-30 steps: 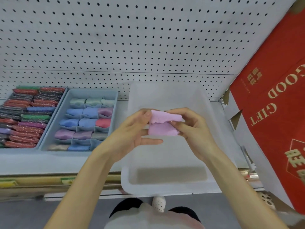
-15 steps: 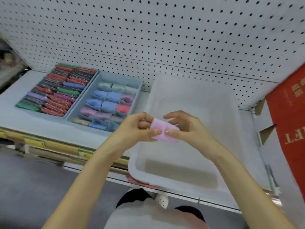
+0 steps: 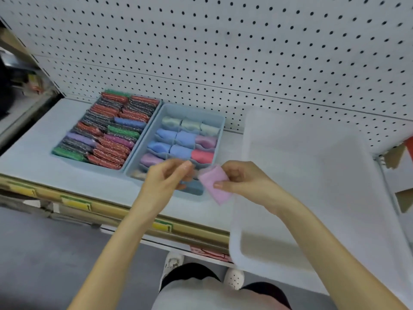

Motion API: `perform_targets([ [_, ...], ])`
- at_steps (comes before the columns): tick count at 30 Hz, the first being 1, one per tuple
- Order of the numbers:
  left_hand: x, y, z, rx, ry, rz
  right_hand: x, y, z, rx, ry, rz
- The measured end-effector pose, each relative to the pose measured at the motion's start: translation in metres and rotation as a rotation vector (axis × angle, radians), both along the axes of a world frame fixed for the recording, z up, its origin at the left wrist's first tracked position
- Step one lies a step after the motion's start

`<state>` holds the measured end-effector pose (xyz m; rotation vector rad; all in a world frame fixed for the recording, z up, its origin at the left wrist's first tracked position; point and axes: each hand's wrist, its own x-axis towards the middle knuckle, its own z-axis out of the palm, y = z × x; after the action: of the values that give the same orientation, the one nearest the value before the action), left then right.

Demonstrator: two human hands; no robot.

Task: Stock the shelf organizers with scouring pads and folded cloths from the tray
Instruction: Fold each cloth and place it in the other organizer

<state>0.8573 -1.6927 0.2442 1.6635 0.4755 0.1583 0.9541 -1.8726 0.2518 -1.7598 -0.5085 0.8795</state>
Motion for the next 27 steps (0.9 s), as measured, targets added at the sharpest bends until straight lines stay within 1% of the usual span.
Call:
perform_targets([
  [1,0.000,0.022,-0.007,0.072,-0.017,0.028,0.003,0.013,-0.002,-0.010,-0.012,-0.070],
  [2,-0.002,0.044,-0.015,0.196,-0.021,0.034,0.007,0.025,-0.006,-0.046,-0.069,-0.131],
  [3,-0.005,0.066,-0.024,0.356,-0.009,0.008,0.009,0.036,-0.011,-0.110,-0.168,-0.168],
  [5,-0.011,0.104,-0.041,0.644,0.035,-0.082,0.009,0.058,-0.023,-0.272,-0.394,-0.147],
  [6,-0.011,0.118,-0.048,0.735,0.043,-0.140,0.007,0.068,-0.030,-0.351,-0.498,-0.111],
  [8,-0.005,0.141,-0.060,0.859,0.005,-0.291,0.000,0.084,-0.045,-0.501,-0.661,-0.046],
  [9,-0.001,0.151,-0.066,0.911,-0.033,-0.361,-0.004,0.089,-0.052,-0.563,-0.715,-0.019],
  [11,0.007,0.167,-0.075,1.015,-0.097,-0.454,-0.013,0.094,-0.060,-0.635,-0.752,0.008],
  [13,0.013,0.177,-0.082,1.089,-0.102,-0.513,-0.019,0.094,-0.063,-0.671,-0.758,-0.008],
  [15,0.014,0.181,-0.092,1.135,-0.085,-0.557,-0.024,0.097,-0.062,-0.736,-0.814,0.023],
  [18,0.013,0.181,-0.101,1.201,-0.076,-0.542,-0.024,0.107,-0.067,-0.888,-0.925,0.140],
  [20,0.013,0.179,-0.101,1.228,-0.072,-0.525,-0.020,0.111,-0.072,-0.964,-1.007,0.180],
  [23,0.014,0.177,-0.102,1.247,-0.078,-0.502,-0.013,0.114,-0.078,-0.978,-0.990,0.243],
  [27,0.013,0.177,-0.103,1.250,-0.087,-0.505,-0.005,0.115,-0.074,-0.935,-0.797,0.355],
])
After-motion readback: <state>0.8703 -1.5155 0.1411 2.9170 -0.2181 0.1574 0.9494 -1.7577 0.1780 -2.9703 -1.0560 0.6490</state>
